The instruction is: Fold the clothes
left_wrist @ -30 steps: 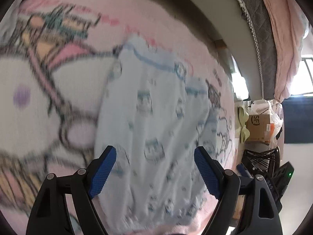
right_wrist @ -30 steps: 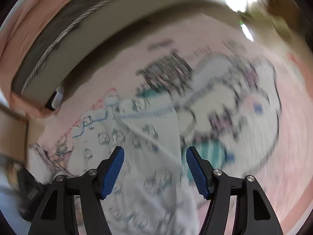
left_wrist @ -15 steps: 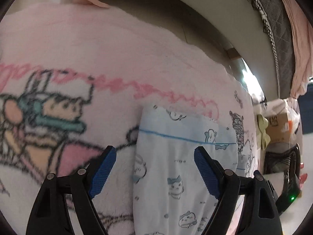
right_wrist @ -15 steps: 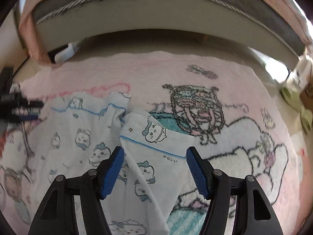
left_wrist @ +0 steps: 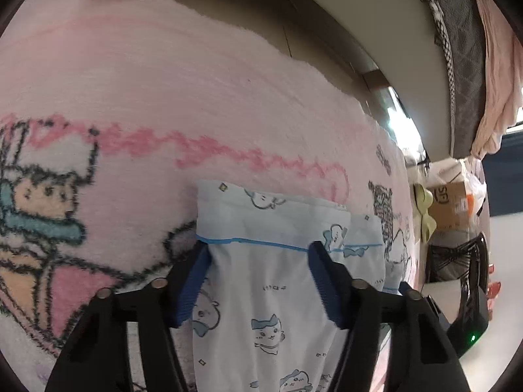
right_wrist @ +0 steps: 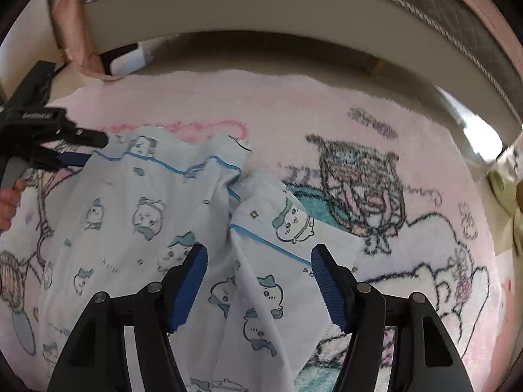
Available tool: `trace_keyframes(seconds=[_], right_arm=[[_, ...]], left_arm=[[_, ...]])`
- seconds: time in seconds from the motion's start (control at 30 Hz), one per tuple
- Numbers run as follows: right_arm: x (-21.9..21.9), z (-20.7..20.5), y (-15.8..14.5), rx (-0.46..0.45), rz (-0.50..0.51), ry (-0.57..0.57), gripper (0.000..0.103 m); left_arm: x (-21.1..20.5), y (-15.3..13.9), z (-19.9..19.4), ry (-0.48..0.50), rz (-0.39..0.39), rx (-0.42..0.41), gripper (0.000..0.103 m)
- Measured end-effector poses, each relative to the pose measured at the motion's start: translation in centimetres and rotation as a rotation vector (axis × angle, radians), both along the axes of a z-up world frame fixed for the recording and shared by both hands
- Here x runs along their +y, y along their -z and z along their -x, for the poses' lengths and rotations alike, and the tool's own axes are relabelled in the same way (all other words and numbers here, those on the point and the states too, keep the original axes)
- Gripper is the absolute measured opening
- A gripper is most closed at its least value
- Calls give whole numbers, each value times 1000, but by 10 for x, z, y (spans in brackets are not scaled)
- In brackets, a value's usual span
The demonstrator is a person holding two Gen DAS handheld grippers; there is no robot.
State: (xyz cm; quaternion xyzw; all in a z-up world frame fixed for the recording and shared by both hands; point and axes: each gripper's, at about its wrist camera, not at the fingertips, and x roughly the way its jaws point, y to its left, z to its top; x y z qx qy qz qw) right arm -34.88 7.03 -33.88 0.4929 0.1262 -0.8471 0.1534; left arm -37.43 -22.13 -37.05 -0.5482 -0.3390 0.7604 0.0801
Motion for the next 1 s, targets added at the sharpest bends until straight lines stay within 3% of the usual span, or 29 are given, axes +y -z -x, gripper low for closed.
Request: trace_keyframes(seconds=[0.07, 0.13, 0.2, 0.27, 0.43, 0.77, 1.0], right_arm=[[1, 3, 2, -19, 34, 18, 61], [1, 7, 5, -34, 45, 32, 49], [1, 10, 8, -49, 41, 47, 20], [1, 15, 13, -80, 38, 62, 8], [1, 10, 8, -51, 39, 44, 3], [56, 16, -22, 1, -7, 219, 2], [111, 20, -18, -14, -76, 352, 2]], left_arm=[[3, 1, 1, 0, -5, -6, 42], [-1, 5, 0, -36, 5, -28, 31], [-3, 7, -3, -45, 12, -34, 28], [-2, 7, -6, -35, 31, -18, 27], [5, 5, -6, 3, 104, -13, 23], [-4, 9, -8, -23, 68, -30, 22], [-5, 7, -12, -14, 84, -31, 21]])
